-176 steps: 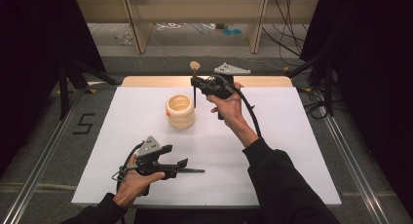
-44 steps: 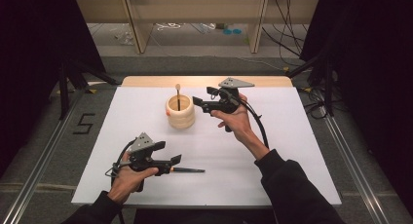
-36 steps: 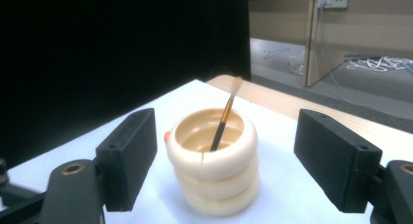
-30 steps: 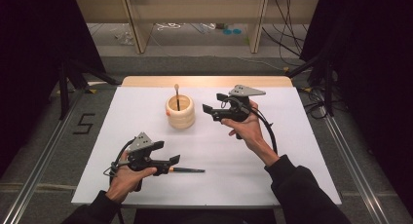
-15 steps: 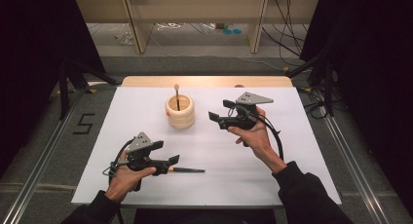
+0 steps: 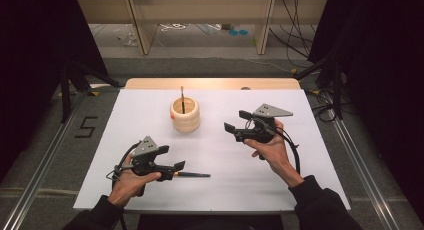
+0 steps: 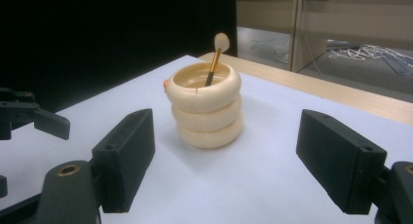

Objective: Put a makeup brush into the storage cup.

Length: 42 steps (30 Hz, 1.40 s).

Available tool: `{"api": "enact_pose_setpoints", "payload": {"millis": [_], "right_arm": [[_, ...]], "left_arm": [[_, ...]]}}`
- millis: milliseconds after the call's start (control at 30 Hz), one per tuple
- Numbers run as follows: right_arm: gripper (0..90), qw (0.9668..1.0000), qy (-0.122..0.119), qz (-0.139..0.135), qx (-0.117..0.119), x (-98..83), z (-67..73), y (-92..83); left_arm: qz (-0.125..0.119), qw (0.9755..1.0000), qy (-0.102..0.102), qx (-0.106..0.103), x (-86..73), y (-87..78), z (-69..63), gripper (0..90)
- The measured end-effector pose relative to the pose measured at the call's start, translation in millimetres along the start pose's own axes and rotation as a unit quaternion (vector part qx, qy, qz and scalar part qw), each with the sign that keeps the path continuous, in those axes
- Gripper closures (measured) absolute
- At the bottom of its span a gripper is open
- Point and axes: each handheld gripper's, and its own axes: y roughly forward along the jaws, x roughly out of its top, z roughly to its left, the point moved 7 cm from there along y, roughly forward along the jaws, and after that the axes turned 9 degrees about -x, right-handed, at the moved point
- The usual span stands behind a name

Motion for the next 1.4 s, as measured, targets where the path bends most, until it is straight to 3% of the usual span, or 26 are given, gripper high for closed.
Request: {"api": "enact_pose_setpoints", "payload": {"millis": [600,900,1167,1400], "right_arm": [[21.3,1.0,0.001,0.002,-0.008,-21.8,-2.1,-22.0],[21.3,0.9998,-0.001,0.015,-0.014,-30.5,-3.6,-31.9],[20.1,0.9998,0.011,0.008,-0.014,-35.9,-2.7,-40.2],[17.4,0.9997,0.011,0.015,-0.017,-42.8,-2.1,-49.3]], "left_arm": [[0.013,0.9998,0.012,-0.007,2.1,0.4,-1.1,16.3],[0.027,0.9992,0.028,-0.01,3.7,-1.1,-1.8,16.3],[0.034,0.9984,0.043,-0.018,5.0,0.0,-2.9,16.3],[0.042,0.9978,0.047,-0.022,4.3,1.6,-3.4,16.3]]}}
